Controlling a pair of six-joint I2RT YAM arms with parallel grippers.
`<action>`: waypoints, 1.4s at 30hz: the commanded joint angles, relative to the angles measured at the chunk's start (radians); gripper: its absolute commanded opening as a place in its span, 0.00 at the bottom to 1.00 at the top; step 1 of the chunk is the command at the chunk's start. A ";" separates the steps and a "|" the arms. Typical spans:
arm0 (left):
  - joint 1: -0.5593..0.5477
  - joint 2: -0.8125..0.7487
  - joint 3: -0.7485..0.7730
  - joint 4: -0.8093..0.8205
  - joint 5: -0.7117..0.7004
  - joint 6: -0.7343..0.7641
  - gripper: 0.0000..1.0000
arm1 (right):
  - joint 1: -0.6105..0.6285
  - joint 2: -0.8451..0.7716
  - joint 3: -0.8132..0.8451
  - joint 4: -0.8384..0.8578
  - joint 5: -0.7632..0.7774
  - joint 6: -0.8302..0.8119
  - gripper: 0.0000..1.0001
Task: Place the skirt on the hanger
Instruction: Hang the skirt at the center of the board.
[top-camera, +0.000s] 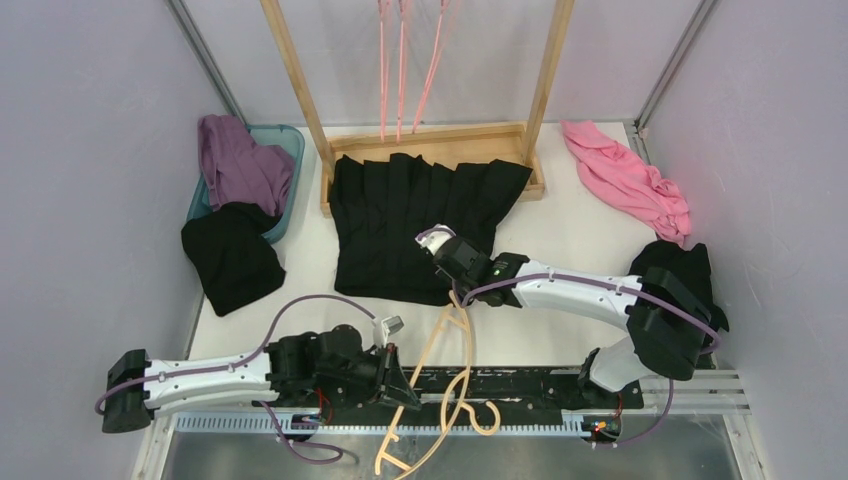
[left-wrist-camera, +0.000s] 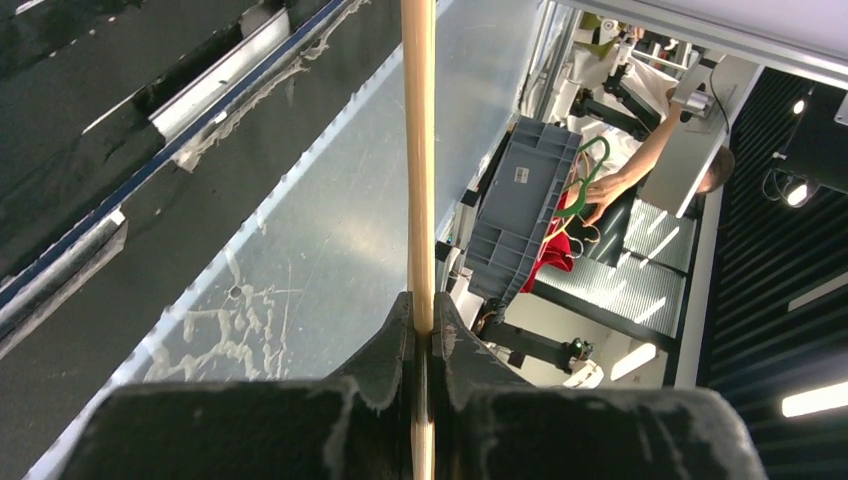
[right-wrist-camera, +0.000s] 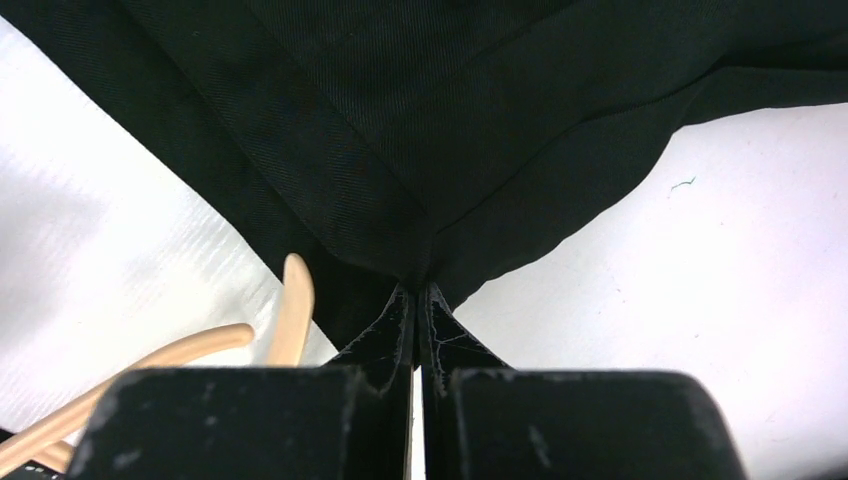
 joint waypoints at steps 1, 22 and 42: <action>-0.003 0.017 -0.026 0.211 -0.006 -0.048 0.03 | 0.004 -0.049 0.012 0.031 -0.018 0.026 0.01; 0.188 0.369 -0.088 0.709 0.152 0.011 0.03 | 0.005 -0.142 -0.091 0.055 -0.092 0.045 0.01; 0.478 0.854 0.108 0.965 0.499 0.216 0.03 | 0.004 -0.183 -0.150 0.097 -0.182 0.055 0.01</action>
